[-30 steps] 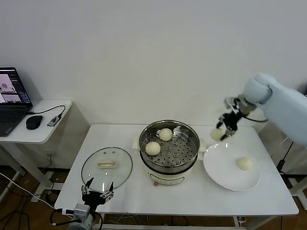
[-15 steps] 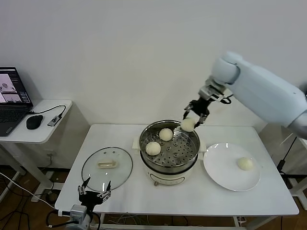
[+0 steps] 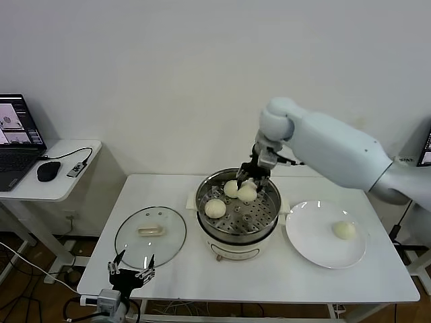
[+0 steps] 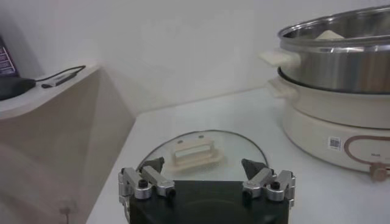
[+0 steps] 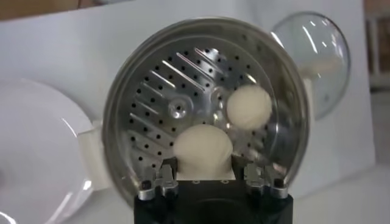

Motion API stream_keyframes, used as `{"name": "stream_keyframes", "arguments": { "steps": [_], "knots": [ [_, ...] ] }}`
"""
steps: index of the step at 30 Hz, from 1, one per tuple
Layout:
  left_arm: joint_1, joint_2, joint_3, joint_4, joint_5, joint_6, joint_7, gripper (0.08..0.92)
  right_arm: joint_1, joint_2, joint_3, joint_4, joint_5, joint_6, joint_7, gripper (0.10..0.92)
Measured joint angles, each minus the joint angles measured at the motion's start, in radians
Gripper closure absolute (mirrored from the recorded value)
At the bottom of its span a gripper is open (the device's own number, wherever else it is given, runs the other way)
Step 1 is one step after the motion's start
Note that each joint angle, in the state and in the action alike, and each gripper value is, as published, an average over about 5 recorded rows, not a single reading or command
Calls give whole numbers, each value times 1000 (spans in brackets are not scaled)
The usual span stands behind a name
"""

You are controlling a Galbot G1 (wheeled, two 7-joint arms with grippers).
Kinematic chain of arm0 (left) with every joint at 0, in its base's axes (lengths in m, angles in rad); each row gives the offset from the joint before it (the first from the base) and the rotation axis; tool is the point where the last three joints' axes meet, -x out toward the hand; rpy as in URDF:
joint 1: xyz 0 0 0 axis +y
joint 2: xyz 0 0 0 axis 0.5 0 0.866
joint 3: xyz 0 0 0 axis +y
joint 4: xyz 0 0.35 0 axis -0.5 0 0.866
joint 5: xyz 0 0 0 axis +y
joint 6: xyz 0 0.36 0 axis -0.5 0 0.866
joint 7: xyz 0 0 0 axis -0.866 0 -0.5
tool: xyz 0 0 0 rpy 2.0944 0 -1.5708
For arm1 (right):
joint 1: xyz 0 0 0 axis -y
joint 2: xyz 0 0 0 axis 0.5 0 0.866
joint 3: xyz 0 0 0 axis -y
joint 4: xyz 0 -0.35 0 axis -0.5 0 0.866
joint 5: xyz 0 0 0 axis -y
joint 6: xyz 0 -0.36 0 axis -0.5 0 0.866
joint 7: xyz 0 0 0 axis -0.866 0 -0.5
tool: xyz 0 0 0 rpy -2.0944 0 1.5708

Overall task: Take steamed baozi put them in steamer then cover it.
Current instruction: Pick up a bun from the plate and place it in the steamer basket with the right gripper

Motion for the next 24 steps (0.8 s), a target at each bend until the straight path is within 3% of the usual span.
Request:
{"name": "stream_keyframes", "arguments": {
  "steps": [24],
  "knots": [
    [2,-1,5,-1,2,0,1,177,-106,-8,0,139,-119,69,19,459]
  ]
}}
